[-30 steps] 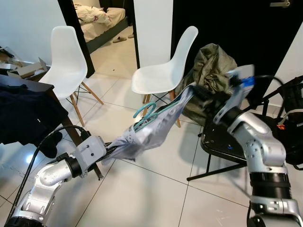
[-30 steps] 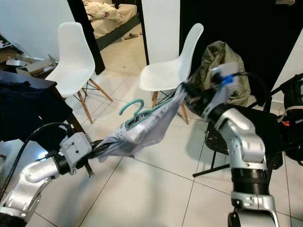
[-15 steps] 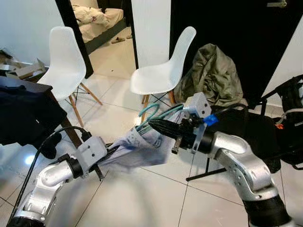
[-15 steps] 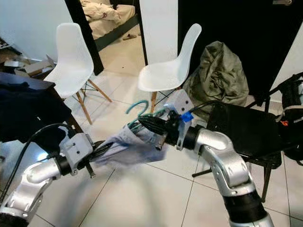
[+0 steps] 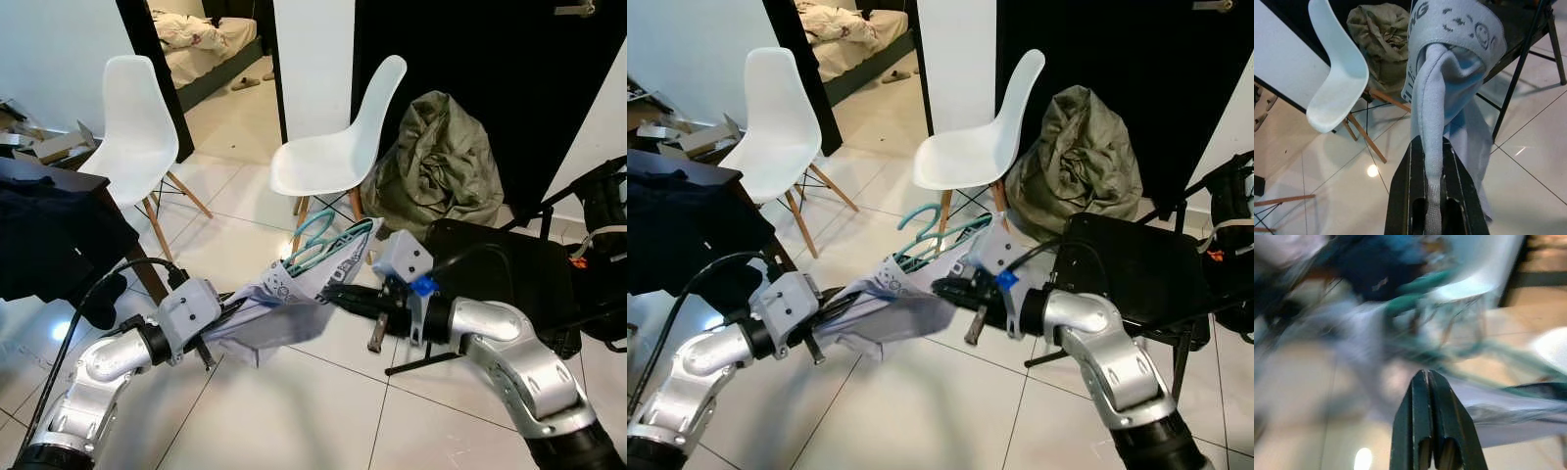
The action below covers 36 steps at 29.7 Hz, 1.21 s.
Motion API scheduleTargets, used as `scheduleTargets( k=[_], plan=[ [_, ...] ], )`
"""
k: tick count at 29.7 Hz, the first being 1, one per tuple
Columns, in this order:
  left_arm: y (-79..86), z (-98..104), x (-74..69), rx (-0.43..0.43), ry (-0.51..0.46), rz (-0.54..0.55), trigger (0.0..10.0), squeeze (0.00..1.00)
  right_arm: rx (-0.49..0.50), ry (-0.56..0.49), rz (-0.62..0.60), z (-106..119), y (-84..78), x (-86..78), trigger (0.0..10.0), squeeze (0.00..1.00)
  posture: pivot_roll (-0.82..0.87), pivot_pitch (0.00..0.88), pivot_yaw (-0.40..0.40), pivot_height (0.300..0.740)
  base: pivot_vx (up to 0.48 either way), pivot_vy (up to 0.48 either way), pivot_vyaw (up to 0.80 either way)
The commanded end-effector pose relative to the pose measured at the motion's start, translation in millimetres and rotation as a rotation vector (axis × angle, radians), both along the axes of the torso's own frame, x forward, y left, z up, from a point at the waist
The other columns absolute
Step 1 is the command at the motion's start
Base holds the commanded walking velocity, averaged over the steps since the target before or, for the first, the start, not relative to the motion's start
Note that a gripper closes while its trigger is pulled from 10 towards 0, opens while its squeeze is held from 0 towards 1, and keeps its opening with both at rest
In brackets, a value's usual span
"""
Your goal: Hang hanger
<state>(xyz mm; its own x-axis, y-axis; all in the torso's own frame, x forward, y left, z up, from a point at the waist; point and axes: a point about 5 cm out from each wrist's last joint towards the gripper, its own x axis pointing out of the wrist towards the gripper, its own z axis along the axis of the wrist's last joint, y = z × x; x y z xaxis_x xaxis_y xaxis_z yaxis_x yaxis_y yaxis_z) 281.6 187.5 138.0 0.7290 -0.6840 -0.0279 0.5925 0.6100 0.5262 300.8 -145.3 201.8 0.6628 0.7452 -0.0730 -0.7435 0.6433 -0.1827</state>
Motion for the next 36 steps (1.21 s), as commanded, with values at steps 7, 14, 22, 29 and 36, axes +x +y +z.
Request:
scheduleTargets(
  k=[7, 14, 22, 29, 36],
  plan=[
    [14.5, 23.0, -0.3, -0.076, 0.016, -0.072, 10.0, 0.00, 0.215, -0.169, -0.029, 49.6, -41.8, 0.1, 10.0, 1.00, -0.01, 0.079, 0.062, 0.740, 0.000, 0.000, 0.00],
    [32.7, 56.3, -2.7, -0.127, 0.082, -0.220, 10.0, 0.00, 0.029, -0.194, 0.099, 55.8, -55.4, -13.9, 10.0, 1.00, -0.01, 0.075, 0.059, 0.740, 0.000, 0.000, 0.00],
    [47.2, 75.1, -12.7, -0.076, 0.260, -0.455, 10.0, 0.00, -0.039, -0.235, 0.284, 82.2, -56.3, -30.6, 10.0, 1.00, -0.02, 0.070, 0.057, 0.740, 0.000, 0.000, 0.00],
    [56.5, 72.4, -9.3, 0.070, 0.367, -0.524, 10.0, 0.00, -0.077, -0.337, 0.417, 112.7, -41.7, -40.9, 10.0, 0.97, -0.03, 0.070, 0.055, 0.740, 0.000, 0.000, 0.00],
    [38.5, 80.3, -7.5, 0.071, 0.357, -0.619, 10.0, 0.00, -0.219, -0.254, 0.529, 91.2, -18.0, -40.8, 10.0, 0.00, -0.05, 0.075, 0.046, 0.740, 0.000, 0.000, 0.00]
  ],
)
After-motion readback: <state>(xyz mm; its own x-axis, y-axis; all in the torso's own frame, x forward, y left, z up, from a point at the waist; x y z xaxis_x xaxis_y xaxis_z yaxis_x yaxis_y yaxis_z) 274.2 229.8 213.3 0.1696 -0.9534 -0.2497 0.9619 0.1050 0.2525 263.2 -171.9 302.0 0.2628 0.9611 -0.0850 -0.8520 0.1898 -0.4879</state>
